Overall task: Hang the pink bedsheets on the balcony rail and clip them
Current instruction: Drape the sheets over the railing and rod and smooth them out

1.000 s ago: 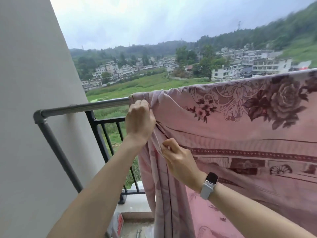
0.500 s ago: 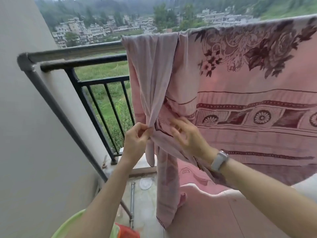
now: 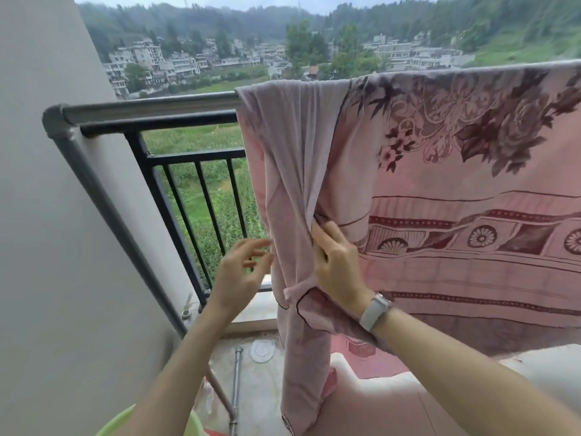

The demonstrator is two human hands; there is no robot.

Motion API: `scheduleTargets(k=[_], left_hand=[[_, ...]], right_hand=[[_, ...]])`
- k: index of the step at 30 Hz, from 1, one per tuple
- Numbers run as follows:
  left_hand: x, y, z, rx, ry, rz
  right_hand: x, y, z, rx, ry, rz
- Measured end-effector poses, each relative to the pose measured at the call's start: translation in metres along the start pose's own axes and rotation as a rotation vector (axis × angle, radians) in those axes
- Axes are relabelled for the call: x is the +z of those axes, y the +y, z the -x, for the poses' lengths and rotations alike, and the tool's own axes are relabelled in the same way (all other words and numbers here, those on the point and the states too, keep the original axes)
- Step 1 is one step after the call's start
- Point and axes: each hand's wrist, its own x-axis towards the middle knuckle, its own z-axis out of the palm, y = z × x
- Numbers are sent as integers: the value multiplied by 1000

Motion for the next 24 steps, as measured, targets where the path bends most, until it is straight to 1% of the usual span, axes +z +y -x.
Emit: scheduleTargets(k=[1,2,4,5,6,8,9,11,13,16,18,21,22,24], left_hand=[[-2,11,-10,53,103,2],[0,24,-21,119,168,5],[13,48,-43,232,180,-65],[24,57,-55,252,171,-152],[35,65,-66,246,179,-276],[51,73,-87,176,236,-543],[54,76,-95,149,274,-626],[50,78,-104,157,363,-654],[37,78,-107,198,416,-529],[3,91,-114,206,418,-149],[-20,104,-121,132,381,163],[-53,114,-135,-35,364,608],[-65,113,-140,-61,379,686],[-96,109,-150,-76,455,738]], right_hand=[[1,4,15,-25,-30,22],[2,8,30,-45,-56,39],[0,15,49,-69,-117,44],[-2,17,53,-74,-148,47],[-4,19,54,-82,-175,53],[-9,21,50,-86,-226,45],[-12,23,45,-80,-246,33],[-21,29,32,-62,-250,31],[-35,35,11,-45,-234,18],[-52,34,-35,-59,-185,-27],[-53,30,-70,-108,-97,-7],[-44,19,-124,-174,38,101],[-39,15,-141,-189,63,130],[-30,5,-172,-202,93,186]])
